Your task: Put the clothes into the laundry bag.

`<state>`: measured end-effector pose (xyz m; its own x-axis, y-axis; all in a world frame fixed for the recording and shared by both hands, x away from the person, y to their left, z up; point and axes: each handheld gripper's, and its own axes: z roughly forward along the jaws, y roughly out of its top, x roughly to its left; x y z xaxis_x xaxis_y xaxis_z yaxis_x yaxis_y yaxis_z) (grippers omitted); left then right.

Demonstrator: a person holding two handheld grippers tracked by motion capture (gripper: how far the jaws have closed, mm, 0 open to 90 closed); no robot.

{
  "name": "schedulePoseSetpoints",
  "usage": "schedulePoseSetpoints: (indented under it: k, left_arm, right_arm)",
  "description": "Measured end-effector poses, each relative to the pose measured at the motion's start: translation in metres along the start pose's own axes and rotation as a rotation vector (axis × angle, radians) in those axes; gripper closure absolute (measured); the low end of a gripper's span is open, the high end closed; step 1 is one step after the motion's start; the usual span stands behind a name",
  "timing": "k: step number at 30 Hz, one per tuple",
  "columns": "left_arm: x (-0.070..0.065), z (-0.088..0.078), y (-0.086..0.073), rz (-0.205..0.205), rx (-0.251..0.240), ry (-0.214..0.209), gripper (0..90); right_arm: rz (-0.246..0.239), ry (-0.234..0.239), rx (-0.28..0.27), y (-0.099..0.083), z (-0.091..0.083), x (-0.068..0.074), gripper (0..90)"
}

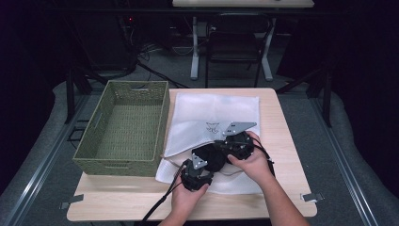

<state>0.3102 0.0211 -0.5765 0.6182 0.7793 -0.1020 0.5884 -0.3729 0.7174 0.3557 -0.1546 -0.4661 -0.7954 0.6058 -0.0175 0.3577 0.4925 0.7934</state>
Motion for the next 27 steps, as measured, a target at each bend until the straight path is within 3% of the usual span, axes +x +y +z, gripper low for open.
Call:
schedulePoseSetpoints:
  k: [8, 15, 19, 21, 22, 27]
  left_arm:
    - [0.003, 0.001, 0.000, 0.003, 0.004, -0.031, 86.9]
    - [0.004, 0.000, 0.001, -0.011, -0.007, -0.048, 88.6]
    - [0.006, -0.001, 0.005, -0.023, -0.023, -0.047, 88.7]
    - [0.007, -0.001, 0.007, -0.026, -0.042, -0.022, 88.7]
    - [0.008, -0.002, 0.008, -0.028, -0.034, -0.037, 88.7]
    - [0.013, 0.000, 0.010, -0.054, -0.054, -0.032, 88.7]
  right_arm:
    - [-0.002, 0.002, 0.000, 0.000, 0.000, 0.000, 87.3]
    - [0.000, 0.001, 0.001, 0.000, 0.000, 0.000, 87.3]
    - [-0.004, 0.003, 0.003, 0.000, 0.001, 0.001, 87.3]
    - [-0.007, 0.003, 0.005, 0.000, 0.001, 0.001, 87.3]
    - [-0.007, 0.003, 0.006, 0.000, 0.001, 0.001, 87.3]
    - [-0.007, 0.004, 0.004, 0.000, 0.000, 0.001, 87.3]
